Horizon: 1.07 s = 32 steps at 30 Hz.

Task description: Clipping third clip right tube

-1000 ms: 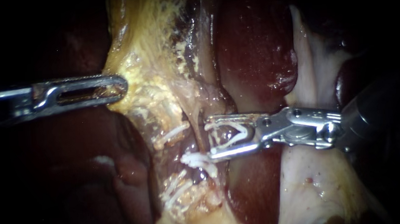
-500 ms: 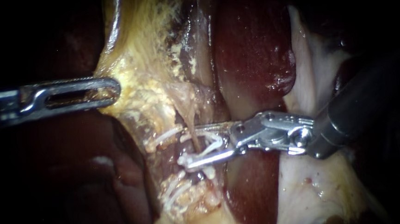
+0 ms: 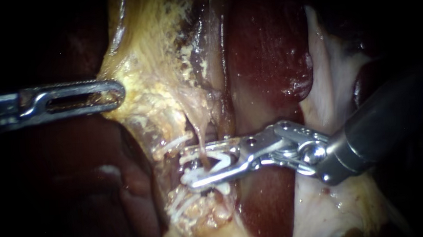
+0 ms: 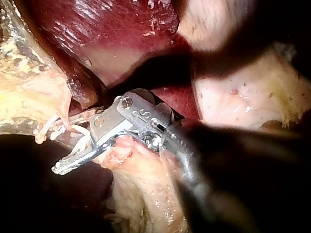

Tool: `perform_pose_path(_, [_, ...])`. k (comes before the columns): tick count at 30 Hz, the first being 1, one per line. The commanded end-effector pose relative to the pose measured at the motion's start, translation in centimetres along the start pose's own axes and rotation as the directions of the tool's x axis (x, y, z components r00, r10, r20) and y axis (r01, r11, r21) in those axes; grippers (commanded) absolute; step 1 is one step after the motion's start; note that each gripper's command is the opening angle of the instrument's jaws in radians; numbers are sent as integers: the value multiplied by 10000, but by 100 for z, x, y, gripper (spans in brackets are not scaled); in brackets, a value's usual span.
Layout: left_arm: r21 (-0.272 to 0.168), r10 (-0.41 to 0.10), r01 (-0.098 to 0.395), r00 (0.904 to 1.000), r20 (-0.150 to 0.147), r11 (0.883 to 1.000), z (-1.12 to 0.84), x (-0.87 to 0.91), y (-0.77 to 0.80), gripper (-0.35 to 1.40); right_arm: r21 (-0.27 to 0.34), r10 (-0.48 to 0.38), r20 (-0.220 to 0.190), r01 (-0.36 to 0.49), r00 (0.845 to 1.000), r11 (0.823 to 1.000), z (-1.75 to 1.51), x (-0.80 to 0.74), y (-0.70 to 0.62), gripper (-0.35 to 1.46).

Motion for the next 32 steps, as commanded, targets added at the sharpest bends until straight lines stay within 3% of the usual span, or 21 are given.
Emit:
perform_pose_path(1, [-13,1,-1,10000,1,10000,0,0,0,-35,-50,135,-77,-136,9999,9999,0,3,0,47])
perform_pose_path(10, [-21,-58,58,10000,7,10000,2,1,-1,-35,-547,1751,-636,-1786,9825,9824,-8,30,0,30])
perform_pose_path(12, [-21,-57,57,10000,7,10000,2,1,-1,-35,-796,1903,-891,-1975,9777,9771,-11,30,0,-3])
perform_pose_path(13, [-21,-57,57,10000,7,10000,2,1,-1,-35,-928,2179,-970,-2268,9711,9695,-13,30,-1,-31])
perform_pose_path(14, [-21,-57,57,10000,7,10000,2,1,-1,-35,-1073,2232,-986,-2333,9698,9665,-15,29,-2,-35])
perform_pose_path(17, [-22,-57,57,10000,8,10000,2,1,-1,-35,-1760,2283,-810,-2393,9702,9549,-21,29,-1,-35])
perform_pose_path(23, [-23,-58,58,10000,9,10000,2,1,-1,-35,-1731,2361,-794,-2466,9685,9535,-29,27,7,-35])
perform_pose_path(32, [-22,-58,58,10000,8,10000,2,1,-1,-35,-1630,2365,-701,-2450,9691,9557,-25,25,3,-35])
